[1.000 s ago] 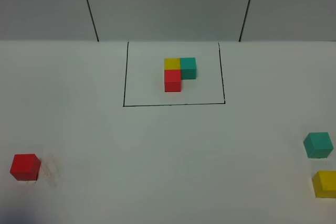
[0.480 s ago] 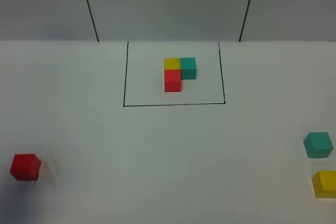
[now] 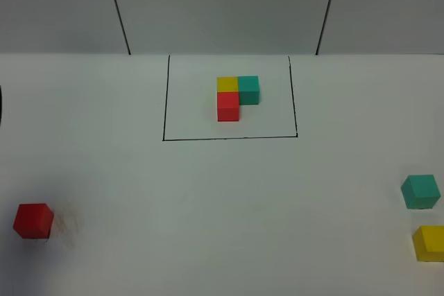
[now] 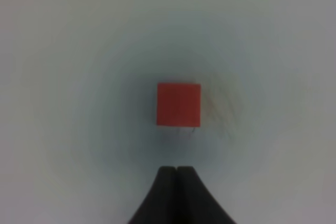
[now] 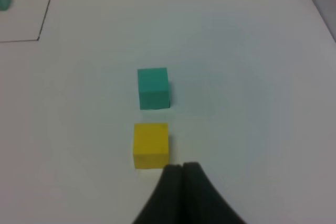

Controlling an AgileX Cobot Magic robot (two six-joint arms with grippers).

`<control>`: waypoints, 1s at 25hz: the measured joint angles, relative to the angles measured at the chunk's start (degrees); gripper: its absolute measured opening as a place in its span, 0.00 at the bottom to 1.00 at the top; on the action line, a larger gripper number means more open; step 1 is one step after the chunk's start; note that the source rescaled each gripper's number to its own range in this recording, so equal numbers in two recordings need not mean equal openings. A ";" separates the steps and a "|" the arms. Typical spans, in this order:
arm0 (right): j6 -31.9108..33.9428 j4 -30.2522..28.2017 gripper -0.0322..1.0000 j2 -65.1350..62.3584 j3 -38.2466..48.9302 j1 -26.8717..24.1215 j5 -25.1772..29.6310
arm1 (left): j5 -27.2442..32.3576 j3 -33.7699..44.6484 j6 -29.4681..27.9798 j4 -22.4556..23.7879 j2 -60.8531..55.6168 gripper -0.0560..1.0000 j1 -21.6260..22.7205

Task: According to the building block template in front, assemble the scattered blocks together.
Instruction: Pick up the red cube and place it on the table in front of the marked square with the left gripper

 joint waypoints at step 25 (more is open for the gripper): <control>0.00 0.00 0.03 0.00 0.00 0.00 0.00 | -6.62 0.00 1.07 -0.89 12.81 0.08 0.00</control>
